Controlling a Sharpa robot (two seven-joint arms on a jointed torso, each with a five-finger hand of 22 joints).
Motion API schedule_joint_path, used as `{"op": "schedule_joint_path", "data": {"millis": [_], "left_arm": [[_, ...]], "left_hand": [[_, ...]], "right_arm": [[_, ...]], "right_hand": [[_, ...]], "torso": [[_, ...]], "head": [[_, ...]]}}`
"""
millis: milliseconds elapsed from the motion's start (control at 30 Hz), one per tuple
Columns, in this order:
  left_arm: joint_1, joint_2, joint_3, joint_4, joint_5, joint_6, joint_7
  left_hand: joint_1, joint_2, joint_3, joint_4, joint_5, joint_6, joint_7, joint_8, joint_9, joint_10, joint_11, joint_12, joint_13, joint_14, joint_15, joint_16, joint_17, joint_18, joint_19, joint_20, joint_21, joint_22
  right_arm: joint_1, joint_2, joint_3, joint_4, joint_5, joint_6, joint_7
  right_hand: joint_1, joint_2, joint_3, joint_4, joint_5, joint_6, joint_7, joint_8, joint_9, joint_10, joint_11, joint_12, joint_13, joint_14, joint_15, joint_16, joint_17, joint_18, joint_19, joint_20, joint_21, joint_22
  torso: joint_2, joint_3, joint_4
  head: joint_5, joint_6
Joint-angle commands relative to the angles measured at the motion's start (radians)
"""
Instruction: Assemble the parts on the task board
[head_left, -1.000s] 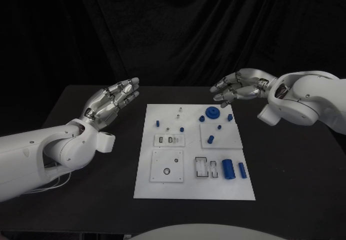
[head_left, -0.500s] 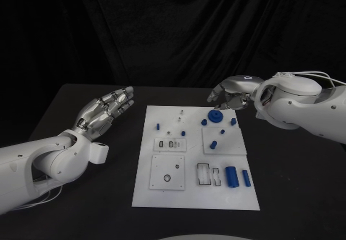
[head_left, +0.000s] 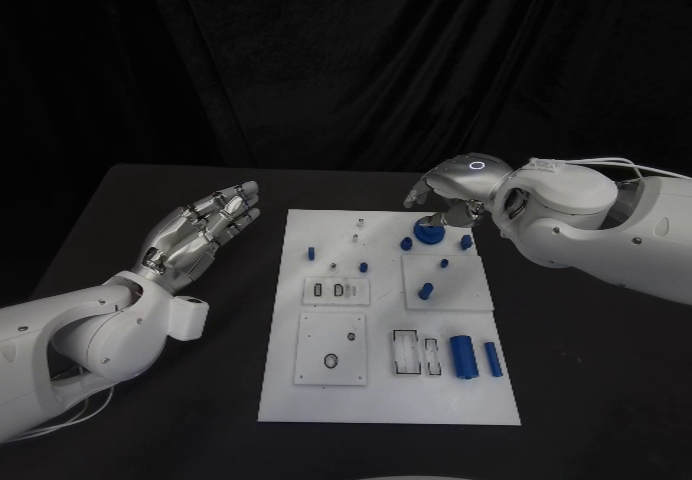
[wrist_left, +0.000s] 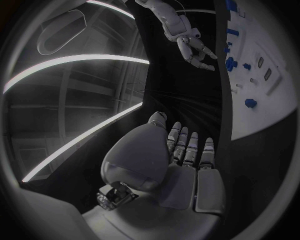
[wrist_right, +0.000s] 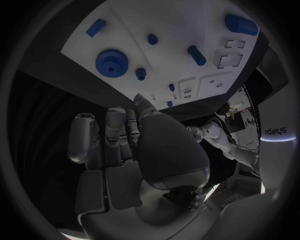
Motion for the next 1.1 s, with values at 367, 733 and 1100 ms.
{"op": "schedule_joint_path", "data": {"millis": [367, 733, 1100], "left_arm": [[0.003, 0.005, 0.001, 0.004, -0.004, 0.019, 0.143], [0.003, 0.002, 0.001, 0.006, -0.004, 0.022, 0.139], [0.003, 0.006, 0.001, 0.003, 0.012, 0.031, 0.130]], "left_hand": [[0.015, 0.001, 0.009, 0.000, 0.007, 0.006, 0.000, 0.005, 0.001, 0.000, 0.003, 0.007, 0.000, 0.006, 0.005, 0.004, 0.001, 0.009, 0.005, 0.003, 0.005, 0.001], [0.015, 0.001, 0.010, 0.000, 0.007, 0.006, 0.001, 0.005, 0.001, 0.000, 0.003, 0.008, 0.000, 0.006, 0.005, 0.004, 0.001, 0.009, 0.005, 0.004, 0.005, 0.001], [0.017, 0.002, 0.012, -0.001, 0.008, 0.002, 0.002, 0.004, 0.000, -0.002, 0.005, 0.006, 0.000, 0.004, 0.006, 0.003, 0.000, 0.009, 0.005, 0.006, 0.005, 0.001]], "right_arm": [[-0.038, -0.010, 0.000, 0.003, -0.045, -0.038, -0.021], [-0.059, 0.003, 0.000, -0.012, -0.046, -0.049, -0.008], [-0.074, 0.031, 0.000, -0.043, -0.046, -0.056, 0.014]], "right_hand": [[-0.009, -0.009, 0.004, 0.012, 0.001, -0.020, -0.003, -0.023, 0.002, 0.046, 0.003, -0.007, 0.004, 0.027, -0.001, 0.032, 0.046, -0.019, 0.026, 0.001, 0.032, 0.049], [-0.007, -0.012, 0.009, 0.013, 0.010, -0.012, 0.002, -0.024, 0.005, 0.066, 0.003, -0.008, 0.006, 0.038, -0.002, 0.044, 0.067, -0.022, 0.036, 0.001, 0.044, 0.069], [0.009, -0.029, 0.070, 0.022, 0.179, 0.037, 0.020, -0.015, 0.029, 0.107, 0.004, -0.047, 0.000, 0.040, -0.003, 0.050, 0.077, -0.023, 0.036, 0.000, 0.051, 0.086]], "torso": [[0.010, -0.0026, 0.0035], [0.008, -0.0059, 0.0042], [0.007, -0.0074, 0.0054]], "head": [[-0.008, 0.000], [-0.007, -0.010], [-0.009, -0.018]]}}
